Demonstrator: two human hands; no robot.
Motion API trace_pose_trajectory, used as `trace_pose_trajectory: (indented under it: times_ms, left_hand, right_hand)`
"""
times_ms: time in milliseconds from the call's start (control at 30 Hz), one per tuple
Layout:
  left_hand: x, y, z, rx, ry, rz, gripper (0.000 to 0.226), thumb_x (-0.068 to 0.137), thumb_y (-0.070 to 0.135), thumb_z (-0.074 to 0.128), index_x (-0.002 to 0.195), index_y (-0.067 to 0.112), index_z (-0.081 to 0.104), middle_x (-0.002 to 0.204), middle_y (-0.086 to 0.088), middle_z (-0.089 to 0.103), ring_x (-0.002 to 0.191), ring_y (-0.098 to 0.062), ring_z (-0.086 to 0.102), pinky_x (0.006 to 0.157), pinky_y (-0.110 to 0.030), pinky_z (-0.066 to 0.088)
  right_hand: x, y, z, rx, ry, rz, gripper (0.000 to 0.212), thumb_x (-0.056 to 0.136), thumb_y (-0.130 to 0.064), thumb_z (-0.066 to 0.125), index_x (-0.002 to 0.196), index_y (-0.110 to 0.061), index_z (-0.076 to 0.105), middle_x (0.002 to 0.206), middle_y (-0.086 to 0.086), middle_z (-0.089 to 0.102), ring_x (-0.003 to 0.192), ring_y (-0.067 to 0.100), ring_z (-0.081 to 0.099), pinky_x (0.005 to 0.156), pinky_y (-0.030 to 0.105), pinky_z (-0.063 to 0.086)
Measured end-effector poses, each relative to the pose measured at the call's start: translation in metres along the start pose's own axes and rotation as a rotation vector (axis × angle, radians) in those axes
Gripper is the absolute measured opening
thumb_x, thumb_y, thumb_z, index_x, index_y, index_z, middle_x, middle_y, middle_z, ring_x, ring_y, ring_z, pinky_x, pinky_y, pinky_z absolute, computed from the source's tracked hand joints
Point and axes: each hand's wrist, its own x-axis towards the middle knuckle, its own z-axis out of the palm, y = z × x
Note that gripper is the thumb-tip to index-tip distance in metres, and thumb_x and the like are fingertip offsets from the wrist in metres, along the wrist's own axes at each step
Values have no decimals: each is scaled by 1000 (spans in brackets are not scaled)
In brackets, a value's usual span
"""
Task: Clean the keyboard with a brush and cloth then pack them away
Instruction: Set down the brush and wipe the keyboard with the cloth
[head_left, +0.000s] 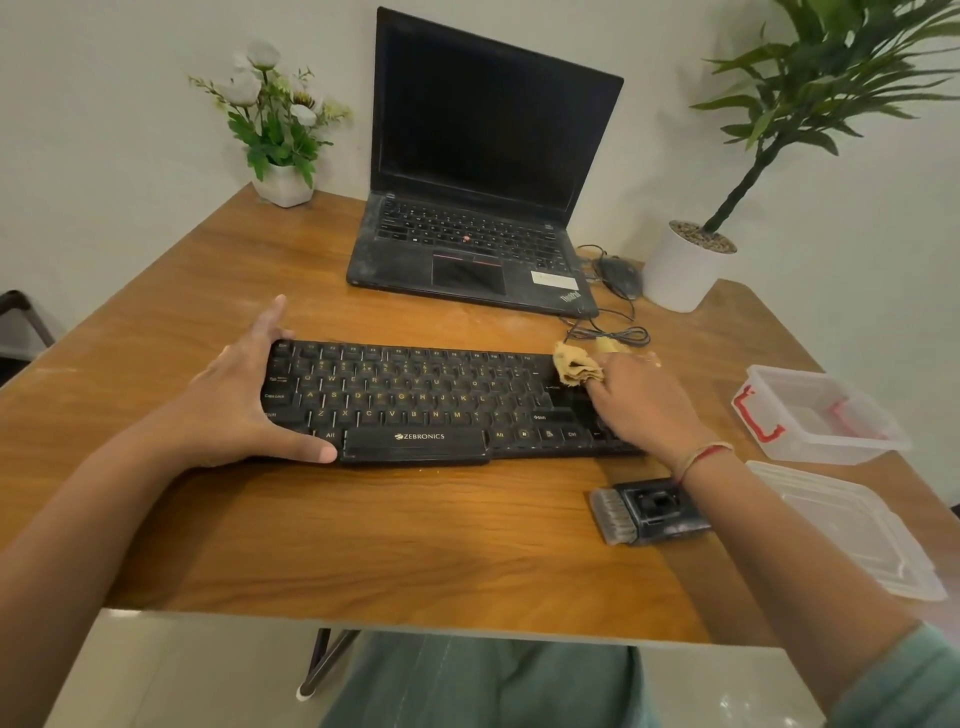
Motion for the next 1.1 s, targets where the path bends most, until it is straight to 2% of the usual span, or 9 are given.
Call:
trace_pose_trajectory:
  times_ms: [200,333,400,500,633,733,867,1000,1100]
  left_hand:
    - [-2,3,0,-11,1,-2,159,19,82,76,145,47,-15,150,9,28,135,-19,33,112,-52,29]
    - [-3,3,0,-29,-2,-7,158,19,80,78,143,50,-14,151,8,27,136,-18,33,112,-52,29]
    - [-3,2,0,-37,-2,-10,158,19,80,78,143,51,-14,151,9,27,135,-18,33,112,-52,29]
    - [-3,2,0,-49,-7,-8,157,19,79,79,143,52,-14,151,9,26,135,-19,34,112,-52,29]
    - [-3,2,0,-46,-8,-1,157,19,79,79,143,51,-13,152,6,26,136,-19,33,112,-52,29]
    - [-3,4,0,-29,0,3,159,19,80,77,145,48,-13,151,7,27,134,-17,34,112,-49,29]
    - [-3,4,-1,-21,1,-2,158,19,81,77,145,49,-14,151,8,27,135,-18,33,112,-49,29]
    - [-3,3,0,-24,6,1,158,18,82,76,145,49,-13,151,8,28,134,-18,34,112,-50,29]
    - [-3,4,0,-28,6,5,158,18,83,75,145,48,-13,151,8,28,134,-18,35,112,-50,29]
  right_hand:
    - [-5,-24,13,212,-15,-143,41,97,-23,40,136,-18,50,121,3,62,111,23,56,94,34,44]
    - [2,-1,8,171,10,8,34,97,-23,38,125,-16,56,92,4,65,81,20,59,59,26,40]
    - [3,-1,12,123,37,117,38,97,-25,40,131,-15,52,116,10,64,103,27,58,75,30,45]
    - [-4,-24,18,209,-10,-39,44,97,-23,41,141,-17,43,137,6,53,125,27,47,105,37,39]
    - [-1,-7,9,256,-54,-21,31,98,-21,40,126,-21,53,103,0,64,97,27,60,74,29,47]
    - [-1,7,13,166,-30,74,45,97,-21,42,142,-18,41,139,7,51,125,30,48,101,37,39]
    - [-33,-8,11,280,-181,-243,51,100,-20,38,147,-35,27,149,-21,13,142,8,10,119,37,10]
    - [-44,8,-5,163,-256,-213,52,100,-21,38,145,-42,25,143,-24,7,139,14,30,108,37,37]
    - [-31,17,-6,-47,-117,-7,53,99,-22,40,148,-33,24,157,-8,9,146,27,14,115,46,27]
